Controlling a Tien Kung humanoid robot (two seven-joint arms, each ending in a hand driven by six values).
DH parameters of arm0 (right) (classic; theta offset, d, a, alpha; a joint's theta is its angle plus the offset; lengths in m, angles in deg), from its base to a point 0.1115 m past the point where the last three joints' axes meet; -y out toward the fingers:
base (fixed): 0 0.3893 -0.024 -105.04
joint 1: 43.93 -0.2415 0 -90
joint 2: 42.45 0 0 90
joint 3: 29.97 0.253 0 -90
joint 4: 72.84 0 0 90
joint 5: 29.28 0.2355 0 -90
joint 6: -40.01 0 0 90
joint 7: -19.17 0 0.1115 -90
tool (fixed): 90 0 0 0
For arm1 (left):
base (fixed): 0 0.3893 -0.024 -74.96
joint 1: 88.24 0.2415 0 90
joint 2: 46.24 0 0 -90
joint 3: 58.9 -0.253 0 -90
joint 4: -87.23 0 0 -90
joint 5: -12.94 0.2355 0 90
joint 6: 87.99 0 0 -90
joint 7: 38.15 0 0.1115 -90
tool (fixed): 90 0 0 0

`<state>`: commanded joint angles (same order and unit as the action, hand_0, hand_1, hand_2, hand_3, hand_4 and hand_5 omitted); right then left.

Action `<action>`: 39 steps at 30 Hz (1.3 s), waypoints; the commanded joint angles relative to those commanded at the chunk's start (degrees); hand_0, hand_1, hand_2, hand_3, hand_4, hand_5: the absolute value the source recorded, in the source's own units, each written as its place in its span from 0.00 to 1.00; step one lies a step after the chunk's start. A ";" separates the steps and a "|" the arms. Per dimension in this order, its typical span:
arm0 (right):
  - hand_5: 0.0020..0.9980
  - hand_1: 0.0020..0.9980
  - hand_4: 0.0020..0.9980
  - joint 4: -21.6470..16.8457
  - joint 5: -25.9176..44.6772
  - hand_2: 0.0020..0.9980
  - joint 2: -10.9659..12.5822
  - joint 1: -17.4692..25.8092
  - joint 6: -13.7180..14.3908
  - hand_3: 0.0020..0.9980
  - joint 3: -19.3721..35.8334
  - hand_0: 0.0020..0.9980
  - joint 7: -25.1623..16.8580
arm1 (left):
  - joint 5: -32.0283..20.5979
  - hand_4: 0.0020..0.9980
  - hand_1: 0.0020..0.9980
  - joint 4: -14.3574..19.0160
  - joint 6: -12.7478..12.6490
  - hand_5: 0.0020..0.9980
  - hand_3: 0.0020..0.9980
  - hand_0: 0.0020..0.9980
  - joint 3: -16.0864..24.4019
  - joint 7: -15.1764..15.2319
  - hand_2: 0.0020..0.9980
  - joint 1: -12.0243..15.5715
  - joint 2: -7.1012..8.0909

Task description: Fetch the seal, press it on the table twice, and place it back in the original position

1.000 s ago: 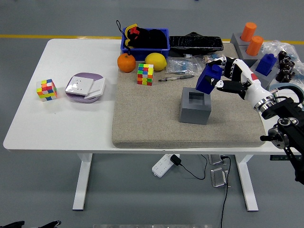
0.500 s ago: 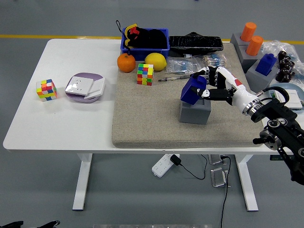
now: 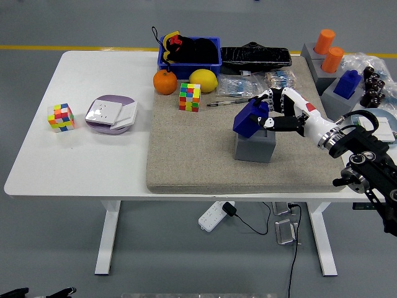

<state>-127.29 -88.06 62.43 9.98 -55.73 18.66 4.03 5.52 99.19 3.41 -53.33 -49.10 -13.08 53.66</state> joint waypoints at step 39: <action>0.00 0.40 0.69 1.19 -6.23 0.42 5.59 -9.01 0.14 0.42 -11.84 0.53 -1.92 | -0.28 0.69 0.79 0.05 0.05 0.41 0.80 0.81 -0.06 0.04 0.77 -0.16 0.28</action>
<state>-126.10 -94.30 68.02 0.97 -55.59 6.82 2.12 5.24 99.24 3.46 -53.39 -49.06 -13.24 53.93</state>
